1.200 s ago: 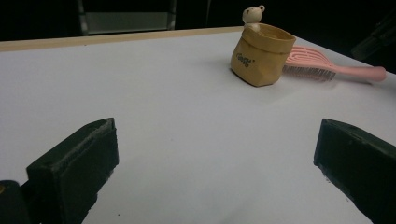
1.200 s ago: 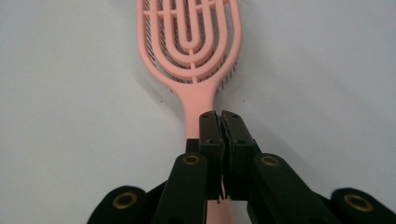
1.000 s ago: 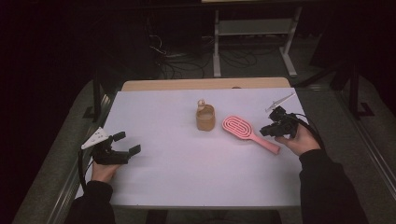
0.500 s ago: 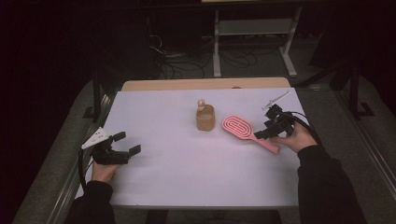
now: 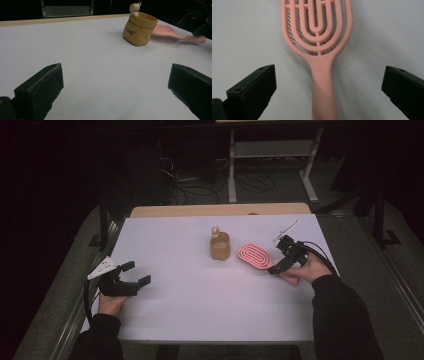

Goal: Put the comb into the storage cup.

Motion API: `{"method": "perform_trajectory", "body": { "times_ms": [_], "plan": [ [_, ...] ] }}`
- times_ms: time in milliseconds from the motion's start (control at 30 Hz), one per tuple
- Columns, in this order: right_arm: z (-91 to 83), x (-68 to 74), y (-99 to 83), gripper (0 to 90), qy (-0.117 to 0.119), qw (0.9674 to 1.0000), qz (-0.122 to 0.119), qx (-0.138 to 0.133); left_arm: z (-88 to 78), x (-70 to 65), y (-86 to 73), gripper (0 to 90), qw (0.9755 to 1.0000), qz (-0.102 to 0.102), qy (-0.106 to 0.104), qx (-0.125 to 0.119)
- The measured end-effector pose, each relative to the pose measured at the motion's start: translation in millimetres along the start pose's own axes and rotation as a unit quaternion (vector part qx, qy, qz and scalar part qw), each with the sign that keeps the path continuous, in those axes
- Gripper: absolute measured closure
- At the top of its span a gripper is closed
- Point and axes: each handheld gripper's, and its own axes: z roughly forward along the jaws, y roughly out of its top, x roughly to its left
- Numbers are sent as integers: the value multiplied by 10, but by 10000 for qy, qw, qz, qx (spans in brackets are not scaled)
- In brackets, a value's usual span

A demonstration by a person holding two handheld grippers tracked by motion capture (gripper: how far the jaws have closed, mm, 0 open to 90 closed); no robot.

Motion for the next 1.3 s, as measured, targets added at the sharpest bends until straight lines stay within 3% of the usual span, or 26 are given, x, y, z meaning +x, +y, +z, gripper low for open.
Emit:
{"method": "perform_trajectory", "body": {
  "times_ms": [100, 500, 833, 1133, 1300],
  "plan": [
    [35, -3, 7, 0, 37, 10000, -39, 31, 1, 0, 0, 0, 10000, 9, -8, 2],
    [164, -13, -39, 144, 205, 9996, -172, 123, 6, -4, -2, 0, 10000, 13, -6, 10],
    [223, 17, -41, 425, 186, 9993, -285, 156, 8, -4, -2, 0, 10000, 12, -9, 8],
    [225, 10, -31, 627, 161, 9996, -210, 113, 9, -5, -2, 0, 10000, 19, -6, 13],
    [217, 15, -32, 660, 207, 9995, -165, 173, 8, -4, -2, 0, 10000, 18, -10, 13]
  ]
}}
